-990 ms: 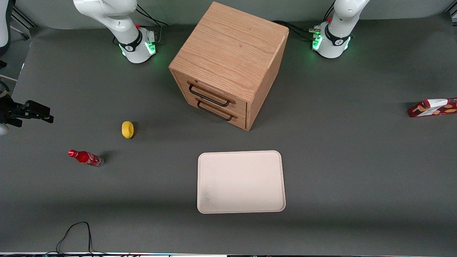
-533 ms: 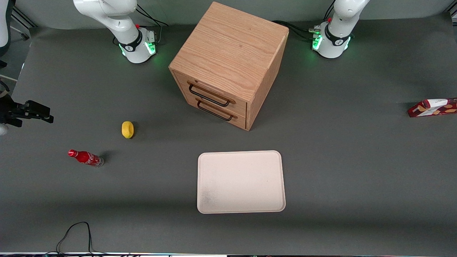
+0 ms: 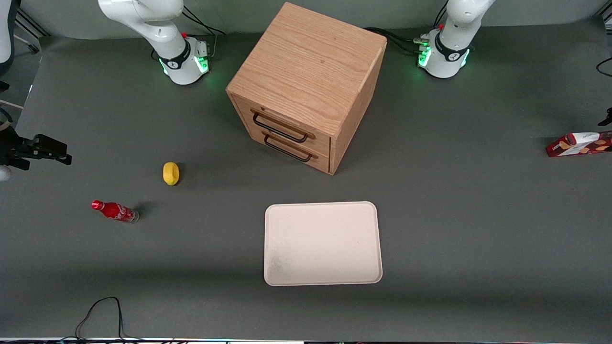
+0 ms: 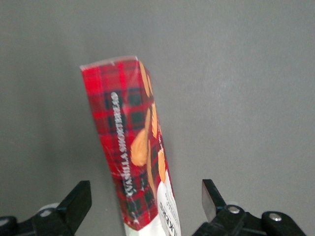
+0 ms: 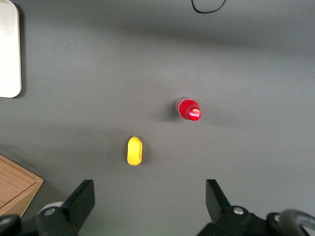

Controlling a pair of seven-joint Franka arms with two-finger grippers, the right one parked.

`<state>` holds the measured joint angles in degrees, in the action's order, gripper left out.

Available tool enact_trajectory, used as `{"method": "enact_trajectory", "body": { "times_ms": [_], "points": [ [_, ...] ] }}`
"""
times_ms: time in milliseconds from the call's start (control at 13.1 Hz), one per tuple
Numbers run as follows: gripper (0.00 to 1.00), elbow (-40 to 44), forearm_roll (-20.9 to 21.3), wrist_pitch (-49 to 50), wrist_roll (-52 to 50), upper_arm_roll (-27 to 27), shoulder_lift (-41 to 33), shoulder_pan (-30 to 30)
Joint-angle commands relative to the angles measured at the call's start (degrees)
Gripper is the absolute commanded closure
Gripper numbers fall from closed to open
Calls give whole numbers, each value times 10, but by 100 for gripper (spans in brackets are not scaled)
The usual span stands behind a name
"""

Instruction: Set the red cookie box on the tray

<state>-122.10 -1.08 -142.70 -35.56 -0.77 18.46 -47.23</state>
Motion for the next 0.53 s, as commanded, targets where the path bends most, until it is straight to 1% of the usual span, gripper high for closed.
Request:
{"method": "enact_trajectory", "body": {
  "times_ms": [0,381,457],
  "points": [
    [0,-22,-8,-16,-10,-5,-10,10],
    [1,-20,-8,-31,-10,-5,18,14],
    [4,-20,-8,-35,-11,-5,22,14]
  ]
}}
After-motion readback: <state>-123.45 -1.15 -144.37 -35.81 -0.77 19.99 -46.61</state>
